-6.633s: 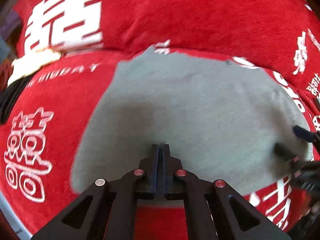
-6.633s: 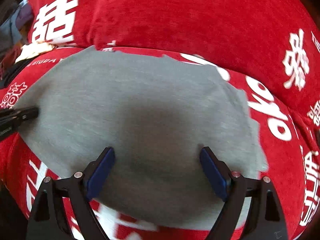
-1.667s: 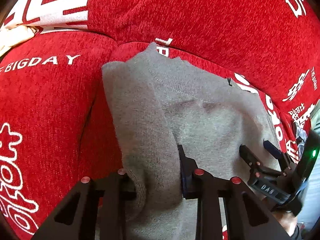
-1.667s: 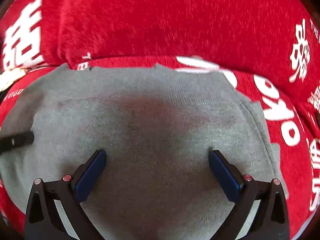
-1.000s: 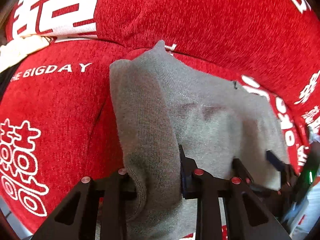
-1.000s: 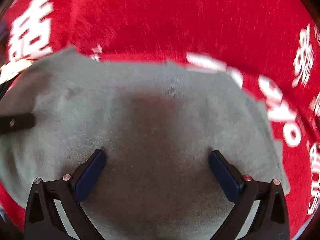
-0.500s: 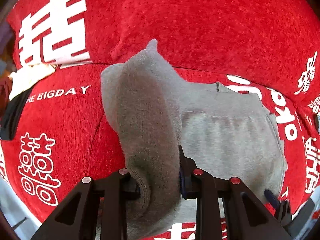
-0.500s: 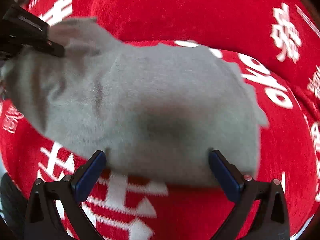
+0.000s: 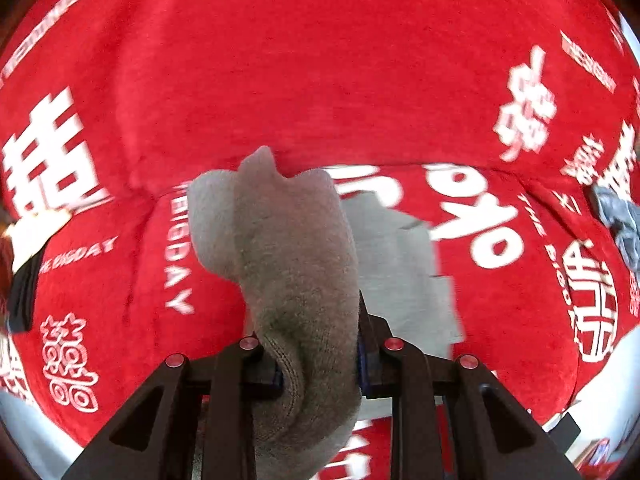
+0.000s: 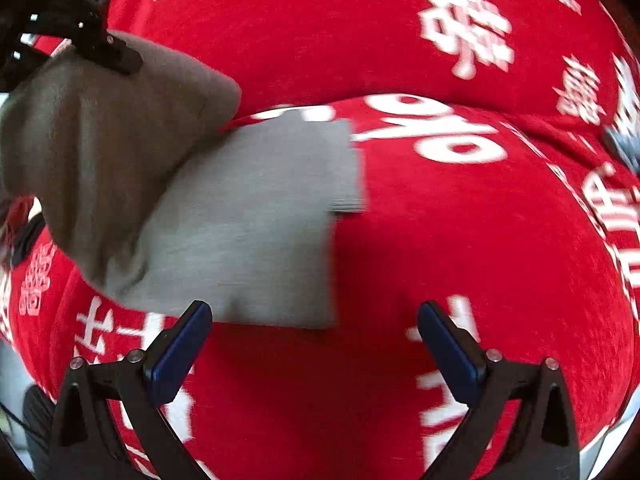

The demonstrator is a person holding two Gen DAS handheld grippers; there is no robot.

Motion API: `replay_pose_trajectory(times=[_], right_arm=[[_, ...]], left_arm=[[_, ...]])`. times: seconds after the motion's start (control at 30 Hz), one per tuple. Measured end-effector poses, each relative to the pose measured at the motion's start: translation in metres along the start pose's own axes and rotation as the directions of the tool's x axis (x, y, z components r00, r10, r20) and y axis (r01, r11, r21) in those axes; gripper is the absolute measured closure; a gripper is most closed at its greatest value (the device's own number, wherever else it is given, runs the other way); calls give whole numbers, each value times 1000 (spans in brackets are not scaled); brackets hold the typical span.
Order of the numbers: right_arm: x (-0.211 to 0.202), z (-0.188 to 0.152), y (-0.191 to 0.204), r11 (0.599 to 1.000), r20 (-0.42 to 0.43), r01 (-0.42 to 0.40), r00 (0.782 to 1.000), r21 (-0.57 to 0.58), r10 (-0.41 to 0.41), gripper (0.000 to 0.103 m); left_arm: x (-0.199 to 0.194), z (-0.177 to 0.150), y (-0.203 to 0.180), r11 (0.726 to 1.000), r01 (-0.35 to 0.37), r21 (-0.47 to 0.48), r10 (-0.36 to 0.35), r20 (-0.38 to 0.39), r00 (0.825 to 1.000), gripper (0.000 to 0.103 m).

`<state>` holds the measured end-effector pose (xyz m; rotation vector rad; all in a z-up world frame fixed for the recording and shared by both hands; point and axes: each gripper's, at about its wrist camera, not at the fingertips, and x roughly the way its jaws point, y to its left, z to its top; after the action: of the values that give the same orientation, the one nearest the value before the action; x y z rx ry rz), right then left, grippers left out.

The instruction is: Fold small clothes

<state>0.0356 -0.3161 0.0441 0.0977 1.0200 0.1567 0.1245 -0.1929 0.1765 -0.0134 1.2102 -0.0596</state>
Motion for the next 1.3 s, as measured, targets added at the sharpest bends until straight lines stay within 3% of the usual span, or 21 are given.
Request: replay_pose_trajectory(times=[0.17,0.23,0.33,0.4,0.53,0.57,0.63,0.7,0.8,0.87,0.93,0.97,1.13,1.27,1.3], right_arm=[[4,-2,-47,992,-26,36,999,120,-33,1],[0,-7,-58,988,-35,42,999,147,-38,1],[-3,-10,-64,988,-31,47,999,146,-43,1],[-6,-12,-65,989,-29,43,999,140,-39,1],[-12,-15,-66,990,-27,16,1000,138,-13,1],[-13,-15,-66,990,-25,4,1000,142,0,1],[-16,-12,-67,987,-10,-39,999,153,41,1],[-18,-5,-66,982,4,-99,995,159,100,1],[-17,19,-62,968,31,-200,980,151,198,1],[-12,46,-62,931,50,-332,943,151,328,1],[-2,72,-64,898,42,-407,913,166,406,1],[7,91,-64,874,23,-459,887,159,461,1],[54,150,-42,848,-129,-511,840,143,527,1],[85,174,-9,876,-208,-478,852,62,480,1],[93,177,-4,882,-220,-468,856,54,467,5]], left_arm=[[74,-7,-61,999,-23,46,29,-127,991,76],[99,-17,-81,993,-56,99,72,-162,984,75],[109,-27,-96,981,-107,163,130,-142,981,60],[100,-25,-90,985,-68,161,91,-143,985,59],[52,-19,-48,992,113,59,-106,-122,987,55],[37,-18,-37,989,143,46,-138,-97,986,35],[5,-24,-11,988,153,20,-153,16,988,6],[-14,-33,12,989,147,7,-147,116,982,6],[-13,-47,29,985,170,29,-172,104,980,6],[-3,-56,32,988,145,48,-149,99,984,6],[14,-69,24,986,136,96,-143,71,987,6],[19,-76,19,984,137,118,-145,69,987,6],[25,-98,-11,964,177,198,-197,87,976,6],[37,-98,-27,953,229,201,-247,68,967,6],[41,-97,-30,951,241,192,-257,62,965,6]])
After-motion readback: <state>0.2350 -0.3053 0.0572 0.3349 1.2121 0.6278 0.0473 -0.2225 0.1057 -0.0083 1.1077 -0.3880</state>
